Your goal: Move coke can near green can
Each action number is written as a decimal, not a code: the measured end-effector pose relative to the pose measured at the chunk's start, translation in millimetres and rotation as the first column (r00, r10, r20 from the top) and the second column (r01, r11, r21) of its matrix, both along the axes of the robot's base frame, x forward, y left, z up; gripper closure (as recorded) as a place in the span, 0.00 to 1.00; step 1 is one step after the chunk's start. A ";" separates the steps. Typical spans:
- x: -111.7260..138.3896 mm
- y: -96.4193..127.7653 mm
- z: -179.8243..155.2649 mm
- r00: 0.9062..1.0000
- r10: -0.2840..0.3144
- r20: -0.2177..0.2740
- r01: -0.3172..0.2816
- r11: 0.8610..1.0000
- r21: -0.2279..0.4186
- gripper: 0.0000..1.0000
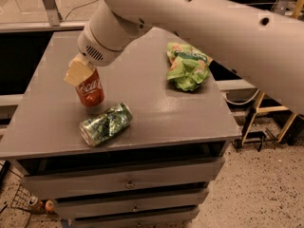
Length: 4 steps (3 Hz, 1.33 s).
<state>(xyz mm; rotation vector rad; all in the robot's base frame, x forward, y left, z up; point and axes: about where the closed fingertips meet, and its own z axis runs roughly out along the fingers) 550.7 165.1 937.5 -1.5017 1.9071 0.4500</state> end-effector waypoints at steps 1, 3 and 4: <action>-9.8 -1.4 -11.6 1.000 -0.018 -0.012 0.019 1.000 0.014 1.00; -20.7 -13.7 -29.0 0.997 -0.076 -0.019 0.077 0.997 0.026 1.00; -23.4 -18.7 -30.7 0.995 -0.095 -0.015 0.095 0.995 0.027 1.00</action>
Offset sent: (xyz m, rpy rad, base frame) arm -0.0186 -0.0148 -0.0376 0.0325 0.0341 -0.0809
